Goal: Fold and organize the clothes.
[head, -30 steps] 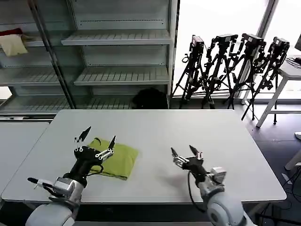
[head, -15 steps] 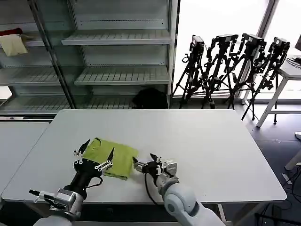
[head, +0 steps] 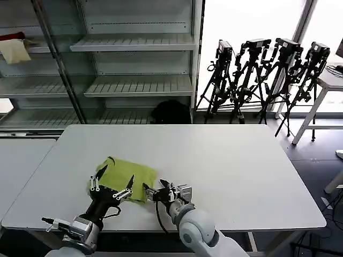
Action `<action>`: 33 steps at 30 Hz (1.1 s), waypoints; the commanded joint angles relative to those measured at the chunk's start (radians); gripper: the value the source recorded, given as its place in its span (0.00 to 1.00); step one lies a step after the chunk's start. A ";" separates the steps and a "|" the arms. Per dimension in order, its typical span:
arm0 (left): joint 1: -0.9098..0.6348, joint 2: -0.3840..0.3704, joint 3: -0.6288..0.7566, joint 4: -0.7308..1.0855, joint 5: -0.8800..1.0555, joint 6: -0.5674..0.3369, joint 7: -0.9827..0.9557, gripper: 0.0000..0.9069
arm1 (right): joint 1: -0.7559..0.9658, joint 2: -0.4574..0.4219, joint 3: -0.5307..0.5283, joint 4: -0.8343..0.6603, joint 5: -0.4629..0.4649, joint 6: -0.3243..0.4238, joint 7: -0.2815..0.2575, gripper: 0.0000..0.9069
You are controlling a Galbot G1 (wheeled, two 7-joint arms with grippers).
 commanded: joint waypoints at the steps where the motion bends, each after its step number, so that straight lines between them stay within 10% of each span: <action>1: 0.006 -0.007 0.011 0.003 0.010 0.003 0.009 1.00 | 0.005 0.010 -0.012 -0.018 0.010 -0.010 -0.005 0.44; 7: 0.010 -0.005 0.009 -0.012 0.005 0.003 0.014 1.00 | 0.014 0.025 -0.006 -0.039 0.024 -0.013 -0.014 0.41; 13: 0.011 -0.005 0.003 -0.015 -0.005 0.003 0.014 1.00 | 0.019 0.017 0.003 -0.031 0.017 -0.001 -0.011 0.00; 33: 0.033 -0.014 0.008 -0.020 0.003 -0.005 0.005 1.00 | -0.068 -0.238 0.236 0.129 -0.021 0.073 -0.088 0.00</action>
